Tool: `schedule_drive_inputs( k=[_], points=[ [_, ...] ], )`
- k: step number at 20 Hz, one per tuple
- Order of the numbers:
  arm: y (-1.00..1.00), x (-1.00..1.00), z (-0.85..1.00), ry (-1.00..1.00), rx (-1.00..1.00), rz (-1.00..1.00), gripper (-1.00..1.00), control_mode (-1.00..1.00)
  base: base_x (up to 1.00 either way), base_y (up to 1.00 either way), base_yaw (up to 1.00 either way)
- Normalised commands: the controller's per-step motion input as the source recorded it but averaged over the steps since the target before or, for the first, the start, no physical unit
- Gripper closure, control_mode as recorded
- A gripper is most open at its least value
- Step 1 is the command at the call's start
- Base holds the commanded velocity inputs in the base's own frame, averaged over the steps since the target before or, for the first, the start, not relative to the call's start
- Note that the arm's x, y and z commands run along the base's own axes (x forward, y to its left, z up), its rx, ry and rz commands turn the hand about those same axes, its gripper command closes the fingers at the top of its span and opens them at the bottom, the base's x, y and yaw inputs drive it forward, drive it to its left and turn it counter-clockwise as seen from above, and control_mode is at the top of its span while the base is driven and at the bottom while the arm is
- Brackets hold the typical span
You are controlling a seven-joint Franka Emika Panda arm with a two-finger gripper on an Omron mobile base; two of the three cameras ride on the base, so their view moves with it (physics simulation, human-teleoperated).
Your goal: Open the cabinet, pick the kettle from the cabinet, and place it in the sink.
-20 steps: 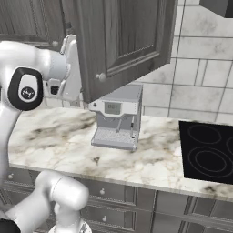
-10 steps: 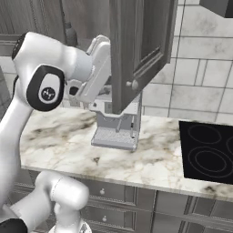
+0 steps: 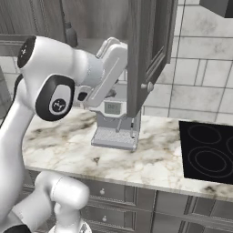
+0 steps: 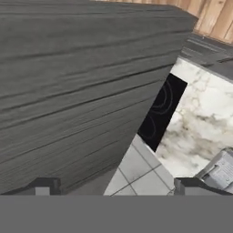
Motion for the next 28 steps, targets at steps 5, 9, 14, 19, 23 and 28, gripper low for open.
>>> schedule_drive_inputs(
  k=[5,9,14,19,23,28],
  points=[
    [0.47,-0.15,0.06,0.0,-0.17,0.31,-1.0,-1.0,0.0,0.0,0.0],
    [0.57,-0.18,0.07,0.02,-0.36,0.33,-1.0,-1.0,0.0,0.0,0.0],
    [0.57,-0.16,0.03,0.01,-0.42,0.29,-1.0,-1.0,0.0,0.0,0.0],
    [0.56,-0.06,0.0,0.0,-0.45,0.25,-1.0,-1.0,0.0,0.0,0.0],
    [0.57,-0.02,0.0,0.0,-0.36,0.31,-1.0,-1.0,0.0,0.0,0.0],
    [0.54,0.0,0.0,-0.01,-0.3,0.31,-1.0,-1.0,0.0,0.0,0.0]
  ],
)
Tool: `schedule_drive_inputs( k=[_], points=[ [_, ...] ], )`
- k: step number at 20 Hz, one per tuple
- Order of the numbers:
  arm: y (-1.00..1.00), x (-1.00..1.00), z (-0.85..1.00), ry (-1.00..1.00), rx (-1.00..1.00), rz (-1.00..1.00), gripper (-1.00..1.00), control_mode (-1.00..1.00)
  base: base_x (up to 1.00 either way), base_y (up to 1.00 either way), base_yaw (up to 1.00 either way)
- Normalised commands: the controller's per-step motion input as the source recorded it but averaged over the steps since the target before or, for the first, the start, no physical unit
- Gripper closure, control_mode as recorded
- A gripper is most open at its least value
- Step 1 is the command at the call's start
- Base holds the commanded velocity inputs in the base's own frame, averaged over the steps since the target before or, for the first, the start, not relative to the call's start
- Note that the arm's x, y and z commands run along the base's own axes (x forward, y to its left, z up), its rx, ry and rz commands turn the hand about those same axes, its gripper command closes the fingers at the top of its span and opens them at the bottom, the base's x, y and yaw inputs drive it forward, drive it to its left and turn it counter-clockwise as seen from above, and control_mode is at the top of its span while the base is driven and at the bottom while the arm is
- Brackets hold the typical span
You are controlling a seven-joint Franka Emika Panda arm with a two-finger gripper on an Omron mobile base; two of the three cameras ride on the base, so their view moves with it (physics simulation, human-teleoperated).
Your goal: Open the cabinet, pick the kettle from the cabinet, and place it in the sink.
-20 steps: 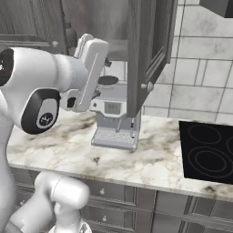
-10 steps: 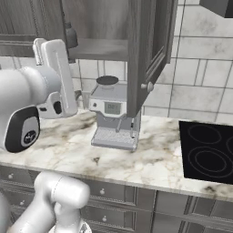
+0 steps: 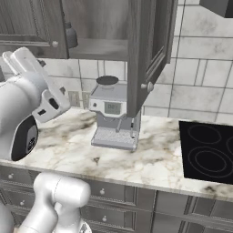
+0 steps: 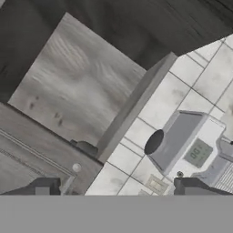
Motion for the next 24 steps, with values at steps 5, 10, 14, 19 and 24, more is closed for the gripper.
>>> schedule_drive_inputs(
  k=[5,10,14,19,24],
  points=[
    [0.43,0.0,0.04,0.07,-0.14,0.22,-1.0,-1.0,0.0,0.0,0.0],
    [0.49,0.02,0.06,0.13,-0.23,0.08,-1.0,-1.0,0.0,0.0,0.0],
    [0.39,0.1,0.08,0.06,-0.28,0.02,-1.0,-1.0,0.0,0.0,0.0],
    [0.22,0.2,0.03,0.0,-0.32,0.0,-1.0,-1.0,0.0,0.0,0.0],
    [0.12,0.21,0.07,-0.01,-0.22,0.03,-1.0,-1.0,0.0,0.0,0.0]
  ],
)
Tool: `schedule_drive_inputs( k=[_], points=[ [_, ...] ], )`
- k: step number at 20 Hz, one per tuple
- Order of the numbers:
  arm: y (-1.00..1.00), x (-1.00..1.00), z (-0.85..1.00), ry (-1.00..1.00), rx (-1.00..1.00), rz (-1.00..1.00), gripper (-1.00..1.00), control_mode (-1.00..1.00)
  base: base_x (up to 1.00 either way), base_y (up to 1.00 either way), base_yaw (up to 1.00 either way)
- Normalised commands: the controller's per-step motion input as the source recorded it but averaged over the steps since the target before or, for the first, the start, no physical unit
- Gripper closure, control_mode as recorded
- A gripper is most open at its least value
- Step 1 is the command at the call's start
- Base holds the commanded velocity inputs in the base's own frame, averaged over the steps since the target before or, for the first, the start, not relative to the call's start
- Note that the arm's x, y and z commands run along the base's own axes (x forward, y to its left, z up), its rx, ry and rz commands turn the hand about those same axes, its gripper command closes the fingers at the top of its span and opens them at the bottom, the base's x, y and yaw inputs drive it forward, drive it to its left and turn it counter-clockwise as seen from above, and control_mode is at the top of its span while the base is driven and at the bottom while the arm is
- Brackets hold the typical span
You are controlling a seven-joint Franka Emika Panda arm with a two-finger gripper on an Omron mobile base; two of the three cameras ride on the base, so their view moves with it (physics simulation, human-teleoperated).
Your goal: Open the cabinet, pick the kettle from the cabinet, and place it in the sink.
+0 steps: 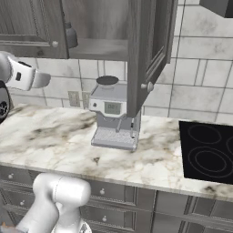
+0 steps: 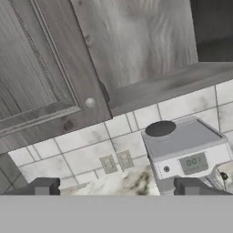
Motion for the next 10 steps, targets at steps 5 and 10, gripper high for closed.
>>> schedule_drive_inputs(
  k=[5,10],
  points=[
    [0.07,0.22,0.09,-0.03,-0.11,0.1,-1.0,-1.0,0.0,0.0,0.0],
    [0.12,0.3,0.12,-0.01,-0.08,0.06,-1.0,-1.0,0.0,0.0,0.0]
  ],
)
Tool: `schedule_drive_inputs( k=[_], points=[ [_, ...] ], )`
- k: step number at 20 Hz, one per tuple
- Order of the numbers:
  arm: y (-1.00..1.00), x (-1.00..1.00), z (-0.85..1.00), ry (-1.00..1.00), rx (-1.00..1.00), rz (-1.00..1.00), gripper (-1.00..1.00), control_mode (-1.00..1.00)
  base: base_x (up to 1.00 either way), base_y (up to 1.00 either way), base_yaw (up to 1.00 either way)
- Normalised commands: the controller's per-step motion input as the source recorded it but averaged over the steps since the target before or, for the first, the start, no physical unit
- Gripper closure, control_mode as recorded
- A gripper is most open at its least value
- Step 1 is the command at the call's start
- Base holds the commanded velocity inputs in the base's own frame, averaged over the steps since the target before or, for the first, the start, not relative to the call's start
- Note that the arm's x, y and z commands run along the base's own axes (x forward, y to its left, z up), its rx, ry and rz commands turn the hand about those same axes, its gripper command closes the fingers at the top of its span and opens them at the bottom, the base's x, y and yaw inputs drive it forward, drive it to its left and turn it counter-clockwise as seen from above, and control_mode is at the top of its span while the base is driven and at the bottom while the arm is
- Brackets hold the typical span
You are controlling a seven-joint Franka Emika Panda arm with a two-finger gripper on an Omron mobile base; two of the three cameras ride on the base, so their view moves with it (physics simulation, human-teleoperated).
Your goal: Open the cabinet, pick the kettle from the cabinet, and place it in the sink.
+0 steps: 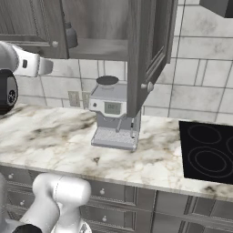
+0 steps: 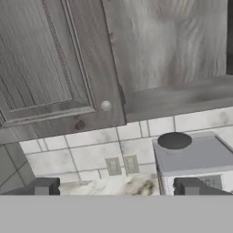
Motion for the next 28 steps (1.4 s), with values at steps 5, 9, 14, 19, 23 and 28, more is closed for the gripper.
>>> schedule_drive_inputs(
  k=[5,9,14,19,23,28],
  points=[
    [0.13,0.3,0.12,0.0,-0.11,0.0,-1.0,-1.0,0.0,0.0,0.0],
    [0.09,0.3,0.13,0.02,-0.08,0.0,-1.0,-1.0,0.0,0.0,0.0],
    [0.03,0.28,0.07,0.03,-0.02,0.02,-1.0,-1.0,0.0,0.0,0.0],
    [0.04,0.3,0.01,0.0,0.0,0.05,-1.0,-1.0,0.0,0.0,0.0],
    [0.13,0.32,0.0,0.09,-0.02,0.02,-1.0,-1.0,0.0,0.0,0.0],
    [0.17,0.28,0.0,0.04,-0.01,0.01,-1.0,-1.0,0.0,0.0,0.0]
  ],
)
